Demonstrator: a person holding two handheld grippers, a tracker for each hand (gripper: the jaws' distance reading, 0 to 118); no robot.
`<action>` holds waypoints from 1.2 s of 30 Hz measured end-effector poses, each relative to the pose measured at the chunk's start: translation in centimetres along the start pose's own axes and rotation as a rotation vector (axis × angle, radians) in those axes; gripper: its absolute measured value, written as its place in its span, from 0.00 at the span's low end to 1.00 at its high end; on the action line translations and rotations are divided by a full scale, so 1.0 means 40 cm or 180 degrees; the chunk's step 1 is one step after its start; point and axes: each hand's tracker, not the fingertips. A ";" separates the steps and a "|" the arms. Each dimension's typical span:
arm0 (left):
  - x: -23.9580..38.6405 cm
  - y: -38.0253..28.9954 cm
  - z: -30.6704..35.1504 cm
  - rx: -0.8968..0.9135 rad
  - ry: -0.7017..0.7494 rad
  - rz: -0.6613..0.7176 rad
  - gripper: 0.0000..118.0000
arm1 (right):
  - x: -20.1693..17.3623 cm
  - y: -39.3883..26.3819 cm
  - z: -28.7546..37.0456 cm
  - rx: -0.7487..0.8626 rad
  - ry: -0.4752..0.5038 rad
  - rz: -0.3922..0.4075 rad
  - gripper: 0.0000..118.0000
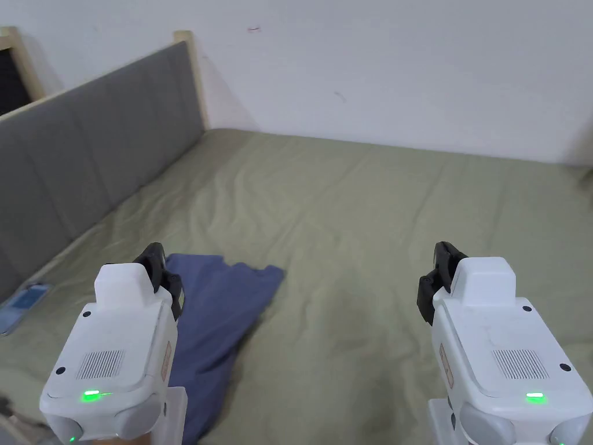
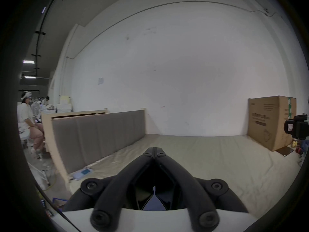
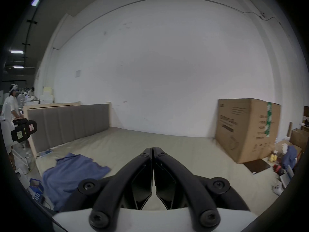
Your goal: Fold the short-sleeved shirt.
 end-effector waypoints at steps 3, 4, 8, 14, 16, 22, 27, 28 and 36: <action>-0.100 -0.003 0.017 -0.0037 0.0239 -0.0011 0.00 | -0.090 0.003 -0.024 -0.0005 0.0253 -0.0035 0.00; -0.134 -0.001 0.024 -0.0068 0.0319 -0.0006 0.00 | -0.118 0.002 -0.040 -0.0005 0.0331 -0.0051 0.00; -0.228 0.001 0.053 -0.0117 0.0552 -0.0070 0.00 | -0.211 0.001 -0.062 -0.0021 0.0614 -0.0053 0.00; -0.306 -0.019 0.052 -0.0360 0.0707 -0.0101 0.00 | -0.274 -0.010 -0.098 -0.0044 0.0827 -0.0009 0.00; -0.314 -0.027 0.037 -0.0430 0.0681 -0.0069 0.00 | -0.278 -0.012 -0.104 -0.0053 0.0843 -0.0005 0.00; -0.297 -0.064 -0.063 -0.0809 0.0375 0.0007 0.00 | -0.246 -0.009 -0.145 -0.0067 0.0771 0.0050 0.00; -0.254 -0.117 -0.221 -0.1380 0.0010 0.0135 0.00 | -0.196 -0.019 -0.189 -0.0108 0.0616 0.0100 0.00; -0.244 -0.136 -0.260 -0.1533 -0.0040 0.0123 0.00 | -0.185 -0.022 -0.179 -0.0119 0.0571 0.0107 0.00; -0.135 -0.280 -0.465 -0.2513 -0.0327 0.0004 0.78 | -0.107 -0.052 -0.223 -0.0252 0.0336 0.0184 0.00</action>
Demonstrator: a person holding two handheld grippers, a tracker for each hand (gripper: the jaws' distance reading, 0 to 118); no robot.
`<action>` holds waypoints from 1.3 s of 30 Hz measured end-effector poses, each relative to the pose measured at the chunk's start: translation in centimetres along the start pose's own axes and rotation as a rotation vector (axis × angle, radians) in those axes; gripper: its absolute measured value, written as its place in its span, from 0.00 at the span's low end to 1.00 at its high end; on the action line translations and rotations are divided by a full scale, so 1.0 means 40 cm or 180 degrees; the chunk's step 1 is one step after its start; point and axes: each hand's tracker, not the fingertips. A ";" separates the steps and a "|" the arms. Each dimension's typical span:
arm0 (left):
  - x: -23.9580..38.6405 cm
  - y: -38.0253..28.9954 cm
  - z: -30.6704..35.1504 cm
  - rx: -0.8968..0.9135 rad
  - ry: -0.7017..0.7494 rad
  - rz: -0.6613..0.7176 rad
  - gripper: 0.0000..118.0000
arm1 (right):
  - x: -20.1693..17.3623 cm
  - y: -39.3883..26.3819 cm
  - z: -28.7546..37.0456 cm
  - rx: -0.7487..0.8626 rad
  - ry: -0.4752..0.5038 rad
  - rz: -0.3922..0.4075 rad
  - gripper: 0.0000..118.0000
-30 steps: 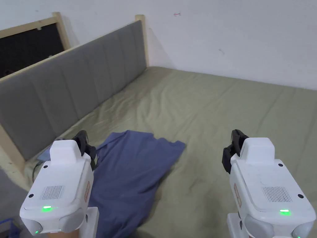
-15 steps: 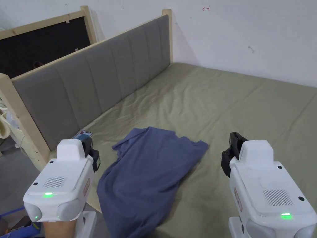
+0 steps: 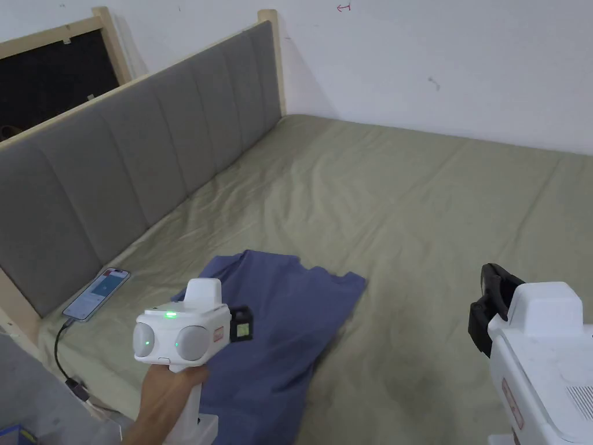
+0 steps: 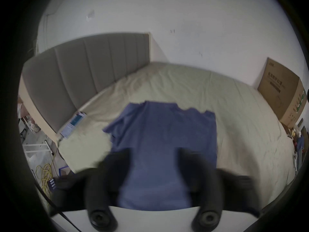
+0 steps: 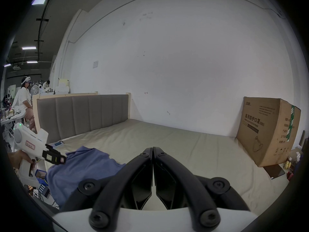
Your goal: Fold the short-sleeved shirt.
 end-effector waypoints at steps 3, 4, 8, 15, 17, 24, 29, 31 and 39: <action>0.037 -0.020 -0.070 -0.0199 0.0056 -0.0091 1.00 | 0.021 -0.020 -0.015 -0.0074 -0.0065 -0.0002 0.00; 0.049 -0.025 -0.096 -0.0246 0.0067 -0.0162 1.00 | 0.027 -0.029 -0.008 -0.0108 -0.0082 -0.0004 0.00; 0.078 -0.063 -0.180 -0.0662 0.0057 -0.0215 1.00 | 0.049 -0.059 -0.008 -0.0211 -0.0121 0.0000 0.00; 0.111 -0.095 -0.215 -0.0846 0.0088 -0.0083 0.39 | 0.084 -0.095 0.006 -0.0346 -0.0194 0.0005 0.00; 0.122 -0.089 -0.197 -0.0688 0.0013 -0.0068 0.00 | 0.094 -0.100 0.013 -0.0357 -0.0220 -0.0016 0.00; 0.114 -0.055 -0.120 -0.0344 -0.0092 0.0121 0.00 | 0.136 -0.091 0.044 -0.0332 -0.0290 -0.0076 0.00; 0.116 0.026 -0.005 0.0066 -0.0289 0.0230 0.00 | 0.167 -0.072 0.082 -0.0255 -0.0352 -0.0132 0.00; 0.126 0.061 0.043 0.0181 -0.0379 0.0253 0.00 | 0.180 -0.065 0.104 -0.0220 -0.0370 -0.0139 0.00; 0.294 0.222 0.254 0.0711 -0.0944 -0.0141 0.00 | 0.250 -0.026 0.194 -0.0033 -0.0518 -0.0198 0.00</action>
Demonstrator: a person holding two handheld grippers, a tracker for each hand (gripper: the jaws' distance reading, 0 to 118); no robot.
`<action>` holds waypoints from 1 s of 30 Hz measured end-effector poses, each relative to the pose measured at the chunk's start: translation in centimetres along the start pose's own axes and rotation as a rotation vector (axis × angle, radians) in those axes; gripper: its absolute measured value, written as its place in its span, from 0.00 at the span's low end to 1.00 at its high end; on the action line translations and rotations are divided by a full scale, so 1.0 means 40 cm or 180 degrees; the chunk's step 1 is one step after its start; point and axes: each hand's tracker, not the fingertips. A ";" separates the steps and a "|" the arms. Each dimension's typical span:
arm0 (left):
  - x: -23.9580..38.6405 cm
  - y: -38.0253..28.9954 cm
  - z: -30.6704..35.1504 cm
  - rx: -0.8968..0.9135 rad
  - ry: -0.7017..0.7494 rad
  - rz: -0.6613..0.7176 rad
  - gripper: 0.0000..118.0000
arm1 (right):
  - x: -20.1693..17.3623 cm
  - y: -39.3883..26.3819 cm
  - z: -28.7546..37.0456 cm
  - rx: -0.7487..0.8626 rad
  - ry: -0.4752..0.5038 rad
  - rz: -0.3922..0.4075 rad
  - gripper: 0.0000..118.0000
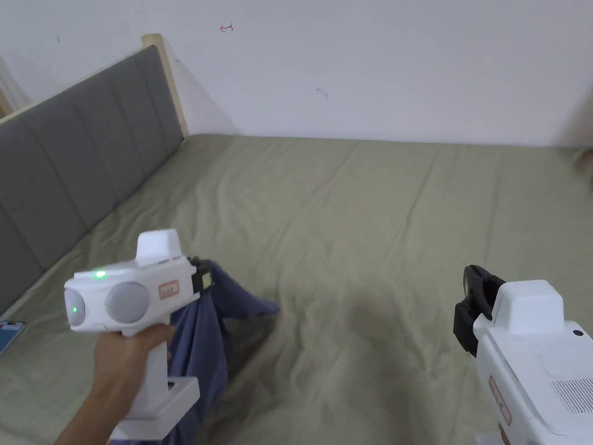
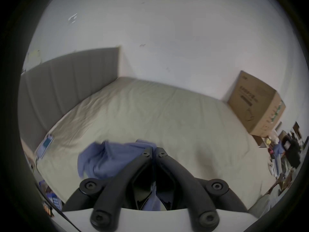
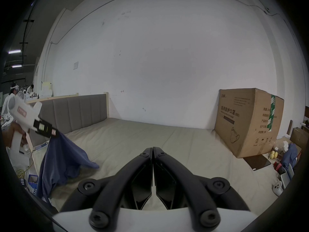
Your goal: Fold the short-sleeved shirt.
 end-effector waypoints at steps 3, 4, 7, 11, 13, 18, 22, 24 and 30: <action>0.123 0.066 0.031 0.0175 -0.0212 -0.0324 0.00 | 0.043 0.017 0.034 0.0080 -0.0092 -0.0006 0.00; 0.166 0.086 0.037 0.0212 -0.0319 -0.0401 0.00 | 0.059 0.022 0.047 0.0108 -0.0124 -0.0012 0.00; 0.300 0.122 0.061 0.0250 -0.0604 -0.0555 0.00 | 0.110 0.036 0.083 0.0181 -0.0259 -0.0015 0.00; 0.459 0.141 0.072 0.0301 -0.0921 -0.0767 0.00 | 0.178 0.049 0.131 0.0254 -0.0448 0.0003 0.00; 0.532 0.138 0.069 0.0280 -0.1072 -0.0826 0.00 | 0.212 0.051 0.154 0.0273 -0.0549 0.0001 0.00; 0.688 0.076 0.043 0.0095 -0.1428 -0.1023 0.00 | 0.288 0.042 0.205 0.0269 -0.0798 0.0003 0.00; 0.768 -0.040 -0.017 -0.0287 -0.1673 -0.1141 0.00 | 0.334 0.020 0.235 0.0205 -0.0935 -0.0034 0.00; 0.791 -0.115 -0.048 -0.0499 -0.1708 -0.1189 0.00 | 0.344 0.007 0.247 0.0171 -0.0987 -0.0033 0.00; 0.791 -0.356 -0.169 -0.1238 -0.1455 -0.1416 0.00 | 0.359 -0.036 0.257 0.0045 -0.1023 -0.0076 0.00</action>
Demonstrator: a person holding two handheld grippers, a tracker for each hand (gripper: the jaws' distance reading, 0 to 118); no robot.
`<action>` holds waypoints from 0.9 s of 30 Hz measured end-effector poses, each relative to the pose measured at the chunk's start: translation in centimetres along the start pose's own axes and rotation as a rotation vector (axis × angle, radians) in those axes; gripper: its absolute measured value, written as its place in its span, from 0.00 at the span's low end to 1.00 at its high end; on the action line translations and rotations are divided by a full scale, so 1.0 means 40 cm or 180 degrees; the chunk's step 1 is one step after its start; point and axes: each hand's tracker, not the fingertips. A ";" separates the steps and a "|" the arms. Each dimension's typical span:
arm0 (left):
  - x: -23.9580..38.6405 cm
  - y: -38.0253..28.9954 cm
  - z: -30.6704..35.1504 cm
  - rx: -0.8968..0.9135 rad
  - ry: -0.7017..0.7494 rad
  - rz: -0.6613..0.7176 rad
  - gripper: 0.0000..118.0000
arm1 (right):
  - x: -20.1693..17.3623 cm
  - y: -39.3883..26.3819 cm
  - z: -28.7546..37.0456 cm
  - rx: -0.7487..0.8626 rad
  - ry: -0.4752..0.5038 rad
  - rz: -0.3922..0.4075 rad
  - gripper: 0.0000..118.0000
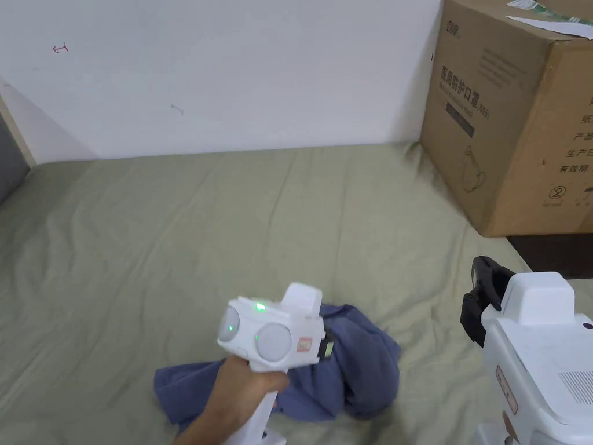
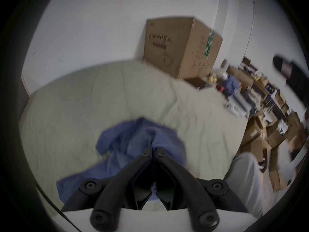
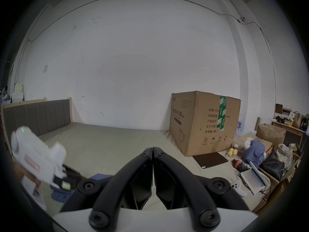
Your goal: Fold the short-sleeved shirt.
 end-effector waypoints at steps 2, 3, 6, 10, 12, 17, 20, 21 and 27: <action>-0.014 -0.063 -0.068 -0.0312 0.0077 0.0050 0.00 | -0.004 -0.014 0.005 -0.0042 0.0015 -0.0021 0.00; -0.017 -0.090 -0.095 -0.0450 0.0110 0.0062 0.00 | -0.004 -0.018 -0.001 -0.0059 0.0020 -0.0026 0.00; -0.029 -0.162 -0.164 -0.0759 0.0270 0.0057 0.00 | -0.012 -0.031 0.004 -0.0107 0.0044 -0.0031 0.00; -0.037 -0.178 -0.164 -0.0624 0.0330 0.0181 0.15 | -0.013 -0.033 -0.001 -0.0144 0.0061 -0.0018 0.00; -0.037 -0.167 -0.140 -0.0507 0.0339 0.0247 0.18 | -0.010 -0.030 -0.007 -0.0142 0.0063 -0.0022 0.00; -0.049 -0.113 -0.002 0.0045 0.0362 0.0462 0.98 | -0.011 -0.007 -0.003 -0.0092 0.0057 -0.0050 0.00; -0.066 -0.070 0.113 0.0541 0.0445 0.0544 0.98 | -0.010 0.014 -0.002 -0.0039 0.0052 -0.0076 0.00; -0.071 -0.058 0.153 0.0725 0.0506 0.0559 0.98 | -0.011 0.021 0.000 -0.0019 0.0054 -0.0086 0.00; -0.116 -0.031 0.364 0.1731 0.1045 0.0509 0.96 | -0.018 0.057 0.007 0.0106 0.0058 -0.0118 0.00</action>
